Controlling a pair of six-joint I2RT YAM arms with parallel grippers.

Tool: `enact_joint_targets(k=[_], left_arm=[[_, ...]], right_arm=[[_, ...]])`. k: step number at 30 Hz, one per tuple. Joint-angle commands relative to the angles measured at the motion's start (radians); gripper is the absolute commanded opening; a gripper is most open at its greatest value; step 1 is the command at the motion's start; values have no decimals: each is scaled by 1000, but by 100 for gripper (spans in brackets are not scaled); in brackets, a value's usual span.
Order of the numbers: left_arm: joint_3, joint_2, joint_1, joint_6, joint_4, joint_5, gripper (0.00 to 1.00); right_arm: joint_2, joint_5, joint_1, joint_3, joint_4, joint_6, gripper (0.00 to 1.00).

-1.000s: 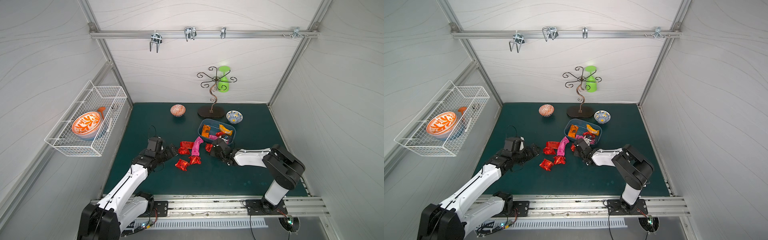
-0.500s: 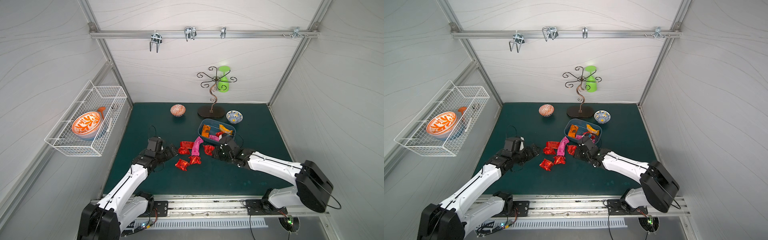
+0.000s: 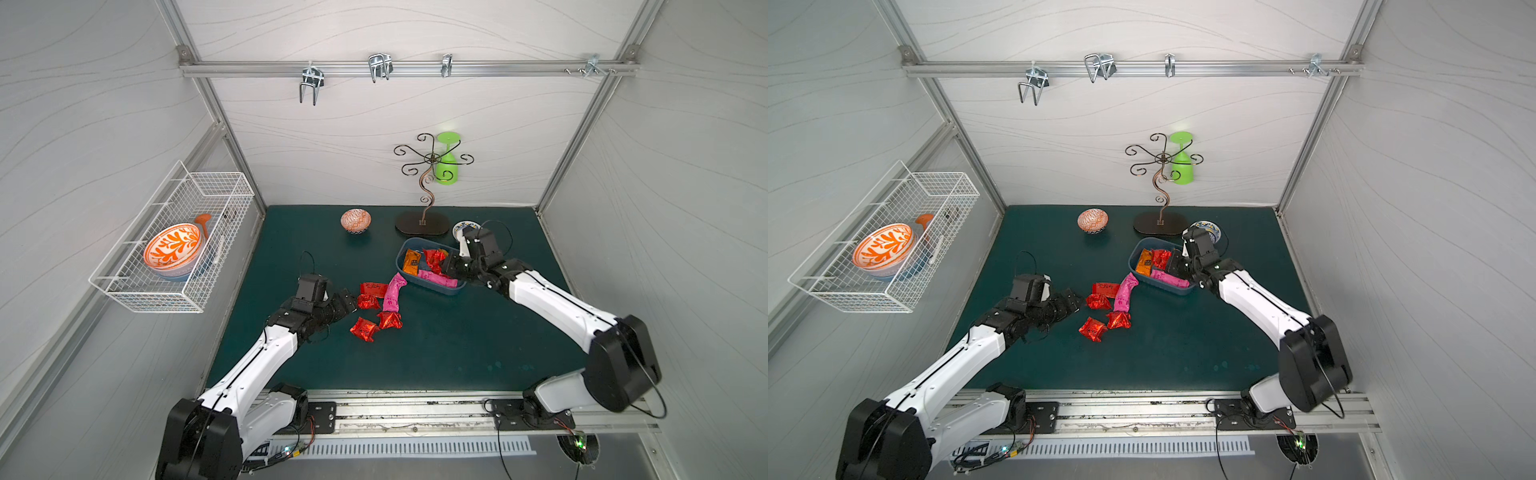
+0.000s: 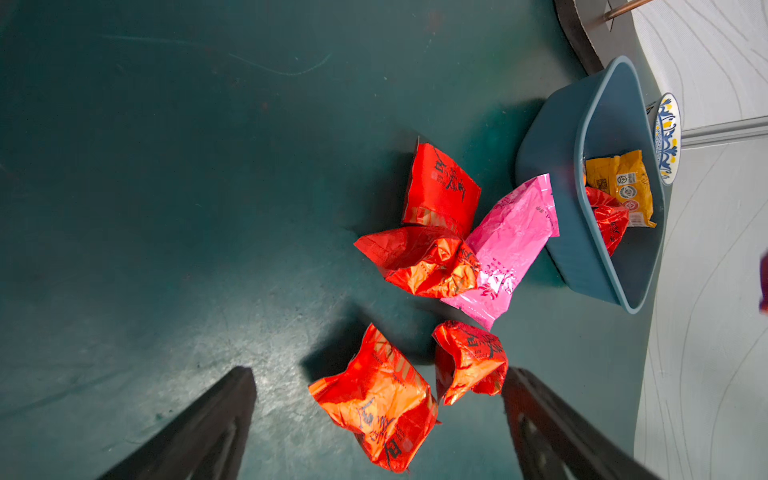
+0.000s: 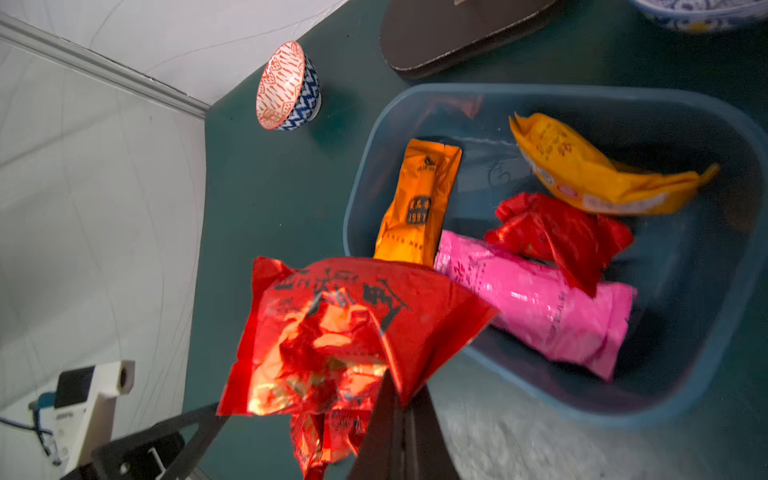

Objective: Put the tea bags into the storage box
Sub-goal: Place the tea bag in the storage box.

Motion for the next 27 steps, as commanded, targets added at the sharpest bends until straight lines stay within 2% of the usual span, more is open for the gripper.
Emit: enact_joint_targets(k=[1,9,16,21,27], left_arm=[[29,3,-3,5,31,7,97],[41,3,-3,25,5,2,97],[35,8,-3,24,10,-5,97],[39,10,-3,23,9,-2,97],[41,1,-3,23,4,-6,97]], right_arm=[[124,-74,-2,100,-82,-103,0],[364,-96,0,230,-84,-97,0],[375,-55,9,175,-74,-80,0],[338,-16,8,183,-103,-116,24],[233,51,41,192,-150,-161,44]])
